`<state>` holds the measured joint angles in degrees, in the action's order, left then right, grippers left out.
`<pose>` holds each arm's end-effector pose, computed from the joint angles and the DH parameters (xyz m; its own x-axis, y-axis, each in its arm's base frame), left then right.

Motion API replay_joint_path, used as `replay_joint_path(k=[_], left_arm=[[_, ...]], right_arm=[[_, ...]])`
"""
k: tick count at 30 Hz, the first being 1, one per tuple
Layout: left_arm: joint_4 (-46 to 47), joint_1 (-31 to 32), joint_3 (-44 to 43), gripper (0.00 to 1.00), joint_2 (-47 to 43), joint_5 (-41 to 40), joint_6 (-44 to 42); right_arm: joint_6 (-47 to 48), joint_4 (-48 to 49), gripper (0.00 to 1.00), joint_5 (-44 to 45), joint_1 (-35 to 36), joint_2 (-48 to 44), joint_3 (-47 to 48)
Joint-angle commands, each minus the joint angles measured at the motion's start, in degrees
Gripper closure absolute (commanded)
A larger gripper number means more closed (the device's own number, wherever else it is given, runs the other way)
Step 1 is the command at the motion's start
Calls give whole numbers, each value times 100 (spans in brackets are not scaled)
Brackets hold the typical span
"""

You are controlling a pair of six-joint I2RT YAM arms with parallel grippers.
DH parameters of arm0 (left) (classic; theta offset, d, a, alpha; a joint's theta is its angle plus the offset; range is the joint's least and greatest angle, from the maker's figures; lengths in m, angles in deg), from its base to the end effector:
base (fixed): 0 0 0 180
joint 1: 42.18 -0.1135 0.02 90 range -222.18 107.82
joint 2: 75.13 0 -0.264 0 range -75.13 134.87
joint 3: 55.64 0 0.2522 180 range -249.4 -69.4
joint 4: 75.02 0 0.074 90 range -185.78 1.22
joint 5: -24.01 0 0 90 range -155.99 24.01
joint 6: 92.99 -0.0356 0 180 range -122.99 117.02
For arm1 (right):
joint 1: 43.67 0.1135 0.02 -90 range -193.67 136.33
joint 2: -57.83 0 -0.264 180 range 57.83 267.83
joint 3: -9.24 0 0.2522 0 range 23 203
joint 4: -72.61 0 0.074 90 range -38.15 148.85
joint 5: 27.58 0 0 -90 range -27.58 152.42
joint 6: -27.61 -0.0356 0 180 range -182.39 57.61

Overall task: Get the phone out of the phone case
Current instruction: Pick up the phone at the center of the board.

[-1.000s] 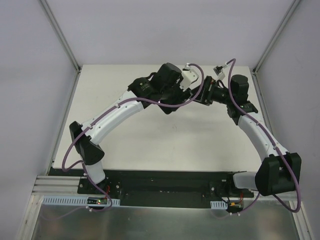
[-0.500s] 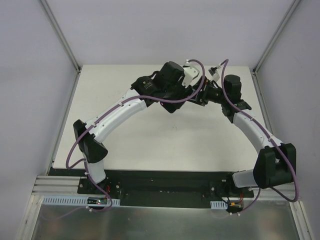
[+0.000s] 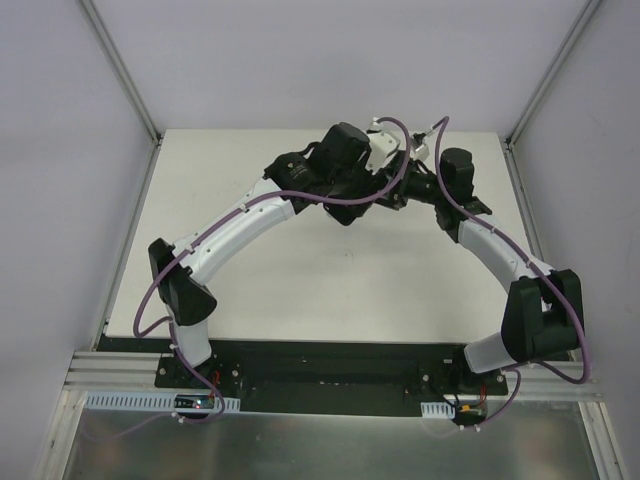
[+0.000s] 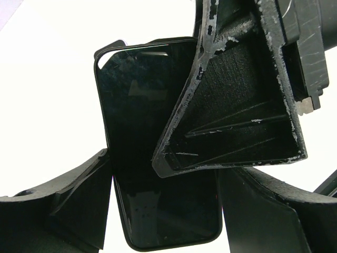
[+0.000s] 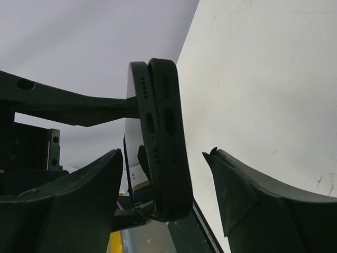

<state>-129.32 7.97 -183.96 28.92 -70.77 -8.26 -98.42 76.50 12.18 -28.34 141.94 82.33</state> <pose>0.2642 -0.3119 0.4185 -0.2533 0.4463 -0.8583 0.7452 0.6557 0.1210 0.3173 0.1154 0.3159 -0.6290 0.2177 -0.7463 -0.6613 0.3550 0.6608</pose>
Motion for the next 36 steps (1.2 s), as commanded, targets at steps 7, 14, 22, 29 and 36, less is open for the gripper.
replay_joint_path(k=[7, 14, 22, 29, 36], left_arm=[[608, -40, -286, 100, 212, -314, 115], [608, -49, -321, 100, 239, -235, 176], [608, -84, 126, 90, -77, 160, 10], [275, -462, 365, 1, -675, 1266, -228], [-314, -998, 426, 1, -1167, 2743, -491]], right_arm=[[-475, 810, 54, -540, 119, 43, 193], [-484, 810, 83, -566, 110, 87, 210], [-142, 381, 91, -505, -83, -18, 289], [1000, -805, 93, -513, -224, -290, 456], [1915, -1466, 95, -978, -215, -475, 659]])
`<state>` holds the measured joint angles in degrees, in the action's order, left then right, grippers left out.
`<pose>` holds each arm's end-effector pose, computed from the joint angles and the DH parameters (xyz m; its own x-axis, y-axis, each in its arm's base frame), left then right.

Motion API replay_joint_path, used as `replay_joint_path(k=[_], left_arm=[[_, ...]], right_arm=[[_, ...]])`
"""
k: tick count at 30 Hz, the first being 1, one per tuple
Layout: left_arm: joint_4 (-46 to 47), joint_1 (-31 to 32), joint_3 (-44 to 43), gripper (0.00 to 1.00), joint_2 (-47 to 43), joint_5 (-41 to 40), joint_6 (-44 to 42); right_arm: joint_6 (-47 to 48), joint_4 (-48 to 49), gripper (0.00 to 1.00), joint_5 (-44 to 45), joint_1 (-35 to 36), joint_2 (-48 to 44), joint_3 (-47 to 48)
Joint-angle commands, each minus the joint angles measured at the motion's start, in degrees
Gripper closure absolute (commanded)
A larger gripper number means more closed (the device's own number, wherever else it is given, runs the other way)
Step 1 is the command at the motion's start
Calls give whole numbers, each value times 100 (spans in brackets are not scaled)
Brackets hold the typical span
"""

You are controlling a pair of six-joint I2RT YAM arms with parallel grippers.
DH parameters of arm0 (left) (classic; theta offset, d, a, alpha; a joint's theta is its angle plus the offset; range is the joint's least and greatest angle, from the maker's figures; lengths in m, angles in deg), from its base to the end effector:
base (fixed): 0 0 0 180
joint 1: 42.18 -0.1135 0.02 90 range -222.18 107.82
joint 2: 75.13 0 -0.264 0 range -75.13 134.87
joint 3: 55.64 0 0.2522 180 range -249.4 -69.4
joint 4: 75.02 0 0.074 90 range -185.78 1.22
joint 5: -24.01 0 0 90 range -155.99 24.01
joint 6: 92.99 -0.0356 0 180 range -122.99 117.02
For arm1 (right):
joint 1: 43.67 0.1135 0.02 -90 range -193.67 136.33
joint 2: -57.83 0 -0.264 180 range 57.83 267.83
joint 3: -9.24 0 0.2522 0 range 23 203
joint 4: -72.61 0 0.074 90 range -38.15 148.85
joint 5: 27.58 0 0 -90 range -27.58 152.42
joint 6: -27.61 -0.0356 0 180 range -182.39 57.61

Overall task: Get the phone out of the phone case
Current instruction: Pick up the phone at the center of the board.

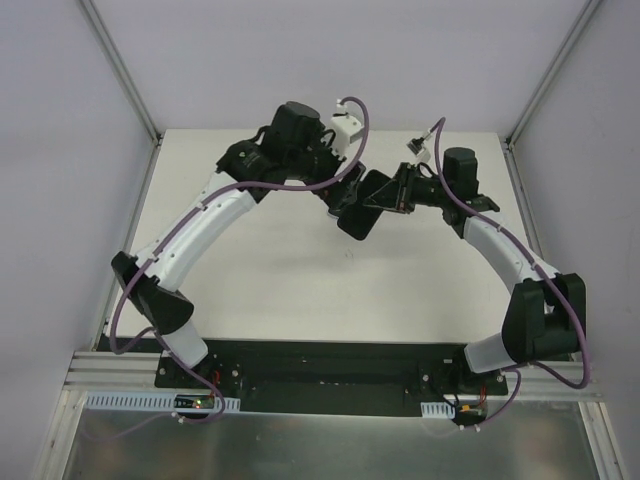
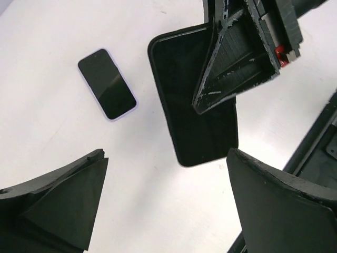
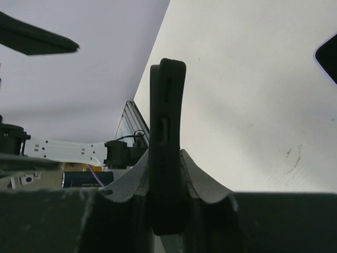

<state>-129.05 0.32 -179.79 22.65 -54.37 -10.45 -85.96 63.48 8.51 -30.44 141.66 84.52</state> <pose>0.2739 -0.2607 0.4365 -0.2364 0.3891 -0.8904 0.8310 0.5558 0.0223 0.3161 0.1039 0.3096 -0.6246 0.0951 -0.7751 -0.6923 0.3919 0.6059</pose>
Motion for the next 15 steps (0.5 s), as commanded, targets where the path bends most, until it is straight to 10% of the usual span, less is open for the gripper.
replay_joint_path(k=[1, 15], left_arm=[[-393, -303, 122, 1, -619, 1358, -308], [168, -479, 1239, 1, -602, 2898, -80]], right_arm=[[678, -172, 94, -734, -5, -473, 466], [819, -251, 92, -1376, 408, -895, 923]])
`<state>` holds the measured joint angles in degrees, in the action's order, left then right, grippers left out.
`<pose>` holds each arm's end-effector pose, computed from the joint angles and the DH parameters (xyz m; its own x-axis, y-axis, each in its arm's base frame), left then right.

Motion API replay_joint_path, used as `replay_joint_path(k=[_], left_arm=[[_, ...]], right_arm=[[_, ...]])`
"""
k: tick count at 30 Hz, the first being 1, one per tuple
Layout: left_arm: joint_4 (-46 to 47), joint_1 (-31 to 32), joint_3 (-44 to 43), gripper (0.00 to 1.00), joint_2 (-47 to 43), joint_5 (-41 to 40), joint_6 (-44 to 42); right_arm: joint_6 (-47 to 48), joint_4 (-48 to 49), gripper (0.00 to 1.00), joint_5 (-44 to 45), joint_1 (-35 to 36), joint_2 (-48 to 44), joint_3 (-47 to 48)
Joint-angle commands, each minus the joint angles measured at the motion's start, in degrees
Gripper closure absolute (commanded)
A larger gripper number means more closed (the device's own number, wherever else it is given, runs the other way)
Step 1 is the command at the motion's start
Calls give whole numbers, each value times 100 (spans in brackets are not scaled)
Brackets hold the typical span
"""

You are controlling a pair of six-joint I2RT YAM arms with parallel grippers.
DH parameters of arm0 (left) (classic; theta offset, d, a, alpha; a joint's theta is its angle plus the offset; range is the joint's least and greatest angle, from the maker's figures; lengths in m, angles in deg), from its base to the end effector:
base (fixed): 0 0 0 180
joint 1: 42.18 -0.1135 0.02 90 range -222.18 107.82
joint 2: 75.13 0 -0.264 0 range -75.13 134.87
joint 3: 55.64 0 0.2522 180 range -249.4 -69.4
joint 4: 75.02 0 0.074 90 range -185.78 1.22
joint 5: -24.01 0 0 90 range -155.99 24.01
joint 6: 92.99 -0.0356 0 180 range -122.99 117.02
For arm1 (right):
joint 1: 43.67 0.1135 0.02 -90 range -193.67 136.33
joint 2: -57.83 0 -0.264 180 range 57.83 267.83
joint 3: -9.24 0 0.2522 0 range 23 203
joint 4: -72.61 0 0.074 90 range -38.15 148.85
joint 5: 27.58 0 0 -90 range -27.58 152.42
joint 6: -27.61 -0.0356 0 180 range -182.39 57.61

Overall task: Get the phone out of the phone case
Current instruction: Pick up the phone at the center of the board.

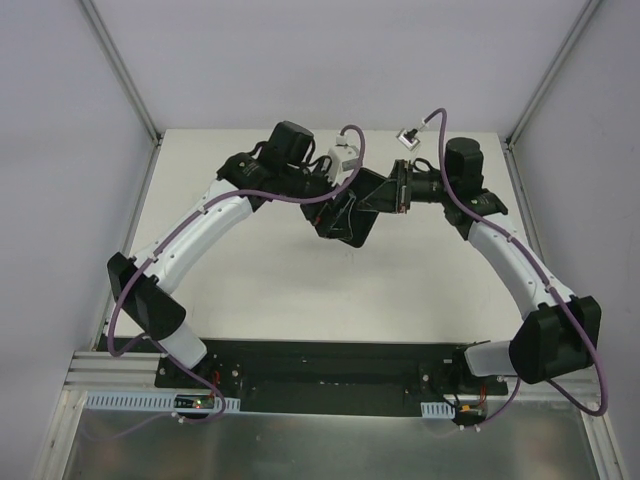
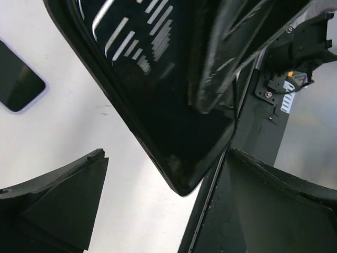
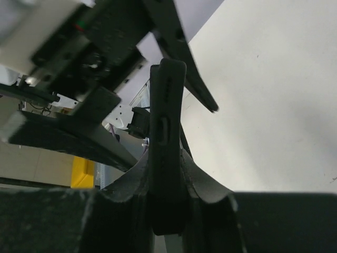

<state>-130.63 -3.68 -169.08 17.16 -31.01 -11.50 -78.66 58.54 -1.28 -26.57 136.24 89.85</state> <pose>0.2619 -0.2344 0.4099 -0.3077 0.3997 -0.8634 0.9358 0.2910 -0.1988 0.2839 0.1207 0.3633 -0.4602 -0.0117 -0.8878 -0.8749 0.1758 0.4512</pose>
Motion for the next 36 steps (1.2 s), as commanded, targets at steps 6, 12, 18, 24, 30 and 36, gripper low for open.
replay_joint_path(k=[6, 12, 18, 24, 30, 36], left_arm=[[554, -176, 379, 16, -10, 1527, 218], [730, -168, 370, 39, 140, 2065, 429], [810, -167, 291, 63, 359, 2293, 570], [810, -167, 265, 100, 465, 2382, 562], [757, -167, 642, 100, 79, 1900, -210], [265, -167, 801, 100, -141, 1293, -1107]], right_arm=[[54, 251, 92, -424, 39, -344, 460], [63, 295, 92, -389, 48, -362, 434], [54, 348, 92, -371, 48, -379, 408], [54, 357, 87, -327, 56, -406, 390], [589, -380, 31, -3, 21, -485, 390], [1099, -1049, 21, 121, -67, -520, 627]])
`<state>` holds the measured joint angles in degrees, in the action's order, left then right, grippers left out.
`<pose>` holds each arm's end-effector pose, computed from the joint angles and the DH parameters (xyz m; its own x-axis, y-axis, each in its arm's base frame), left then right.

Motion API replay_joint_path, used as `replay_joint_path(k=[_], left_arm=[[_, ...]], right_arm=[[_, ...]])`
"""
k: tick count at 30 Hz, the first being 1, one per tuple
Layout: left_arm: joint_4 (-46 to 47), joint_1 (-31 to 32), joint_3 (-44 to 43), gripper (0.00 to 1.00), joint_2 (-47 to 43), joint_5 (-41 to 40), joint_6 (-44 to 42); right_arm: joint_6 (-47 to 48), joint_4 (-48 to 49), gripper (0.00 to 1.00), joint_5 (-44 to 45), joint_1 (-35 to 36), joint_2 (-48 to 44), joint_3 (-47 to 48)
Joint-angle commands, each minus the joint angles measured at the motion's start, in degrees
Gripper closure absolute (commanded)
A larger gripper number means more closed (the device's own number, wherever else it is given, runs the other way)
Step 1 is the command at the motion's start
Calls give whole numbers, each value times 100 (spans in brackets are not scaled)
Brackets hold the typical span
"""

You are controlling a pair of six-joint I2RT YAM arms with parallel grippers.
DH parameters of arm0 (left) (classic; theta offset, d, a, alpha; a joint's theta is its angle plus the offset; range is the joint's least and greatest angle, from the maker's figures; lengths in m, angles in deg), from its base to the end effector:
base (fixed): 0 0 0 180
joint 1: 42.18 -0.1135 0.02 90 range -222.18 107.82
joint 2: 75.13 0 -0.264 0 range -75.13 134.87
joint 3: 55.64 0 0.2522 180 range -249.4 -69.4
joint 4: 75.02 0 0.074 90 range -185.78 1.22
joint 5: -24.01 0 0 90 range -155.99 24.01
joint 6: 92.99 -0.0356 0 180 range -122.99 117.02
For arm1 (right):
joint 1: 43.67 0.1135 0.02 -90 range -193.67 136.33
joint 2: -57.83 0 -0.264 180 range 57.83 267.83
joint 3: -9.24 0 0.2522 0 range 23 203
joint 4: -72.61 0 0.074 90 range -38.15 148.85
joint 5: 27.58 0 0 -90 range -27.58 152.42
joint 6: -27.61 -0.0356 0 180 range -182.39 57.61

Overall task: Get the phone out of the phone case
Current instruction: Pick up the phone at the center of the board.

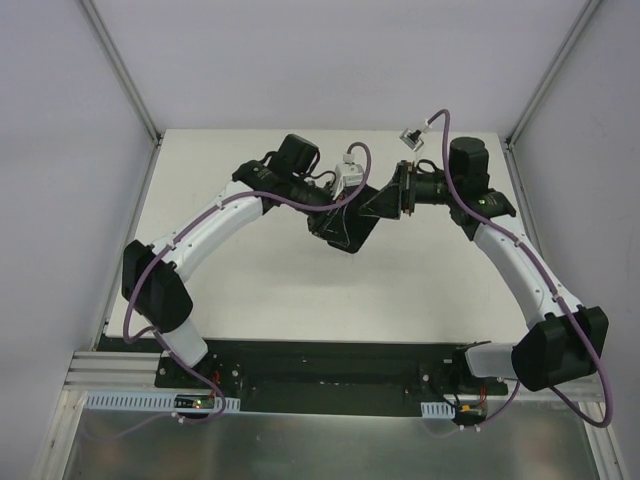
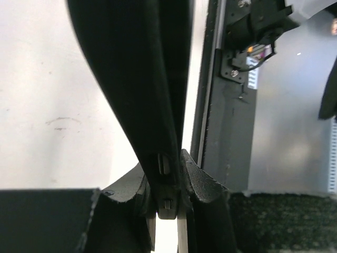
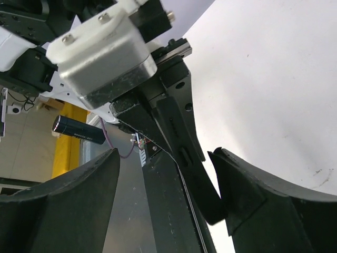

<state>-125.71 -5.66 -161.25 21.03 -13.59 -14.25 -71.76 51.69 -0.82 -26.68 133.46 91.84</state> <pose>0.2798 -0.2423 0.3543 -0.3552 0.4113 -0.8395 0.9291 0.0566 -0.3654 0.2701 0.1158 0.3781 -0.3838 -0.0406 -0.9225 -0.9100 0.1865 0.3704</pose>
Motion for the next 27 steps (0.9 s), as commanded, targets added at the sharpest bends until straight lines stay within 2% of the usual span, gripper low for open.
replay_joint_path(k=[1, 6, 13, 18, 19, 27], left_arm=[[-271, 31, 36, 100, -563, -494, -946], [-403, 40, 124, 100, -642, -652, -1325], [-429, 110, 185, 100, -651, -881, -1510], [-464, 181, 177, 100, -634, -942, -1580], [-473, 198, 177, 100, -625, -960, -1606], [-587, 330, 106, 100, -590, -1214, -1826]], right_arm=[[418, -365, 21, 75, -56, -225, 429], [331, -243, 24, 5, -65, -32, 455], [-468, 609, 30, -250, -56, 232, 297], [-996, 1111, 42, -478, -73, 522, 271], [-1128, 1277, 49, -522, -47, 575, 210], [-1638, 1674, 78, -707, -56, 786, 77]])
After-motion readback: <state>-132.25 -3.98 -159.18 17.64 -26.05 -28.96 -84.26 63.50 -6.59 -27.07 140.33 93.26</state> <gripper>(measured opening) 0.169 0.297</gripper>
